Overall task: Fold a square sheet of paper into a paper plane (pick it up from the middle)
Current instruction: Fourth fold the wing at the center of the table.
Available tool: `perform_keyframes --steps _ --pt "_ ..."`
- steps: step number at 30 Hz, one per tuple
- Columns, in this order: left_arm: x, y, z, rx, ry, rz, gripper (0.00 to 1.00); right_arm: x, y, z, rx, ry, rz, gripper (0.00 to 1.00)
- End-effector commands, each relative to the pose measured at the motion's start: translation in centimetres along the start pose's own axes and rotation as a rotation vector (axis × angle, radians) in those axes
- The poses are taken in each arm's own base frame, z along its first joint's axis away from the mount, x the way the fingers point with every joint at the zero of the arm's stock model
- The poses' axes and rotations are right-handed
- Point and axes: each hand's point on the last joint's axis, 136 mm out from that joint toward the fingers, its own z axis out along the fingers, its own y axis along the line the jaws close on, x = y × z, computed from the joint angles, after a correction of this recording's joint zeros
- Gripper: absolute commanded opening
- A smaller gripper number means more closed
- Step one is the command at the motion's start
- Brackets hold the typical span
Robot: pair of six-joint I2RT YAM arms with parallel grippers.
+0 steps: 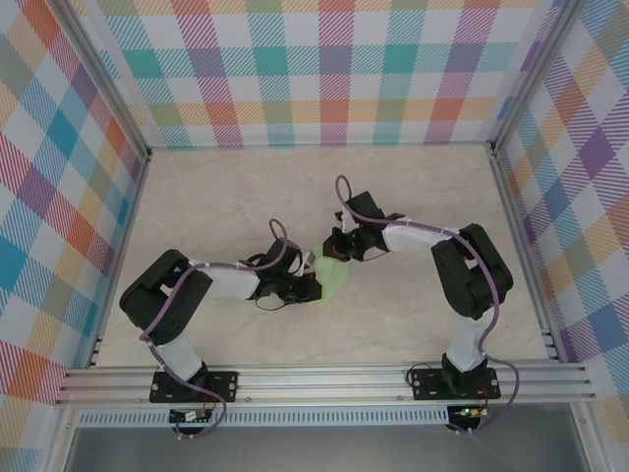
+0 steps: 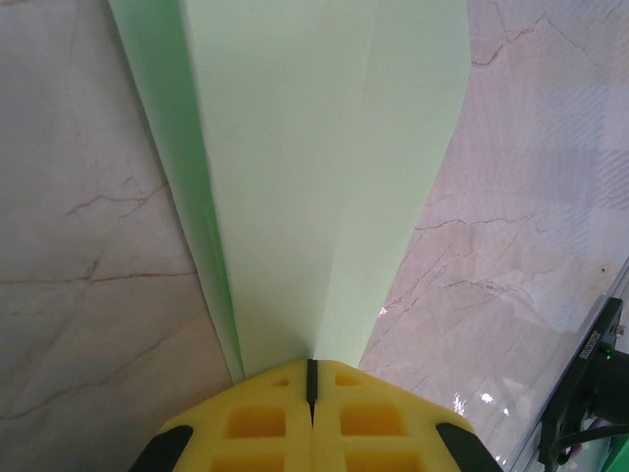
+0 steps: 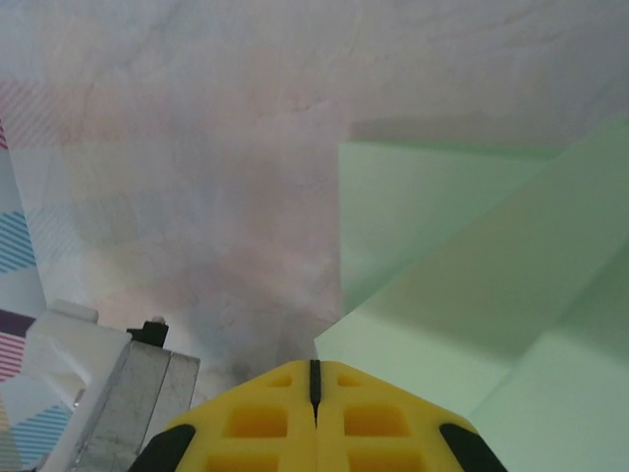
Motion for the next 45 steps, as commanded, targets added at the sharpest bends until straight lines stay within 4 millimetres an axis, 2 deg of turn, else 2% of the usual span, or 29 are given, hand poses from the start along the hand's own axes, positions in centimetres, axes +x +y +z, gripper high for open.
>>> perform_keyframes --steps 1,6,9,12,15,17,22,28,33,35,42,45 --pt "4.2 5.8 0.0 -0.221 0.117 -0.085 0.0 1.2 -1.8 1.6 0.044 0.028 0.031 0.03" --pt "4.1 5.7 0.0 -0.221 0.114 -0.083 0.0 2.7 -5.0 3.4 0.115 0.061 0.071 0.01" --pt "4.2 5.7 0.0 -0.223 0.117 -0.083 0.0 3.0 -5.2 3.8 0.106 0.074 0.074 0.0" --pt "4.2 5.9 0.0 -0.228 0.12 -0.083 0.0 2.8 -4.7 2.7 0.116 0.053 0.055 0.0" --pt "4.3 5.8 0.0 -0.226 0.123 -0.083 0.0 2.0 -3.0 1.1 0.094 0.01 0.014 0.02" --pt "4.3 5.8 0.0 -0.226 0.126 -0.08 0.0 0.7 -2.2 0.2 0.102 -0.023 -0.007 0.03" --pt "4.5 6.0 -0.1 -0.232 0.13 -0.078 0.0 -3.3 -3.1 -1.5 0.131 -0.119 0.027 0.03" --pt "4.4 5.9 -0.2 -0.231 0.127 -0.077 0.0 -5.3 -2.8 -0.9 0.07 -0.124 0.029 0.02" --pt "4.3 5.8 -0.2 -0.229 0.123 -0.075 0.0 -5.4 -4.0 0.5 0.079 -0.096 0.069 0.01" --pt "4.4 5.9 -0.2 -0.234 0.128 -0.075 0.0 -5.0 -3.8 0.4 0.065 -0.091 0.072 0.02" --pt "4.7 6.0 0.0 -0.231 0.139 -0.074 0.0 -4.7 -7.8 1.8 0.166 -0.062 0.104 0.01" --pt "4.7 6.1 0.0 -0.235 0.137 -0.073 0.0 -4.7 -8.7 1.8 0.185 -0.078 0.132 0.02"
